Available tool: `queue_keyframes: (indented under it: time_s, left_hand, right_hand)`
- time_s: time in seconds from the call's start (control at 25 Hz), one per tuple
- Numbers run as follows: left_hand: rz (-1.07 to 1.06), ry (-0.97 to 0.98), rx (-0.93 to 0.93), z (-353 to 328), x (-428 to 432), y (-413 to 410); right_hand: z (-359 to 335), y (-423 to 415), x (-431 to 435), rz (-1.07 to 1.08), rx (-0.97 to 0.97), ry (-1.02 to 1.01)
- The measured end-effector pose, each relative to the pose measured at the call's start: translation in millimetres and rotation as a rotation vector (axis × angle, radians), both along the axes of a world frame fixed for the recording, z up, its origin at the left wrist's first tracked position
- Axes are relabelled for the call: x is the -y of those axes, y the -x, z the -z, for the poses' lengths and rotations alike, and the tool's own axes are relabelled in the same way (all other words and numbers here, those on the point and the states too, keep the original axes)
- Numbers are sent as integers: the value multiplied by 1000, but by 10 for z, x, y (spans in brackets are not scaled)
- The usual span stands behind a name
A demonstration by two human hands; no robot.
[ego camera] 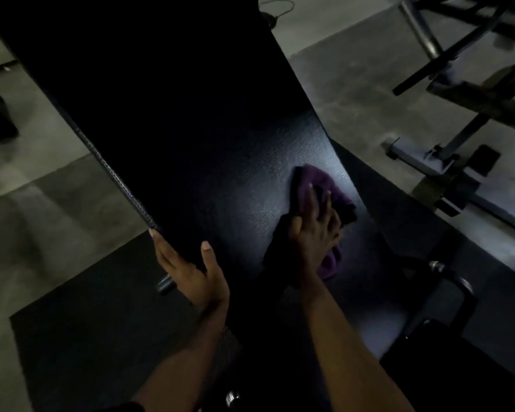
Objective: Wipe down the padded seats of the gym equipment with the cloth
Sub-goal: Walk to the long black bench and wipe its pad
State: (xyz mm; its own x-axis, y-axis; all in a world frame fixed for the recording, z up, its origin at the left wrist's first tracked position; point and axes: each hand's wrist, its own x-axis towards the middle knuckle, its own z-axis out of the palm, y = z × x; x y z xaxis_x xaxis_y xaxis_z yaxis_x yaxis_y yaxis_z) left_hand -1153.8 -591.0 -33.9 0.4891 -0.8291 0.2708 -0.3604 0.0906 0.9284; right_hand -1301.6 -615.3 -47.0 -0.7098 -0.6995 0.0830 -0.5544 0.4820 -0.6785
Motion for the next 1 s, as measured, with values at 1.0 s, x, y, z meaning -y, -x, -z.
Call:
queue_keyframes:
  time_s: [1.0]
  left_hand:
    - [15,136,-127,-331,729,-354]
  right_hand:
    - [-668,-626,792,-428,-349,158]
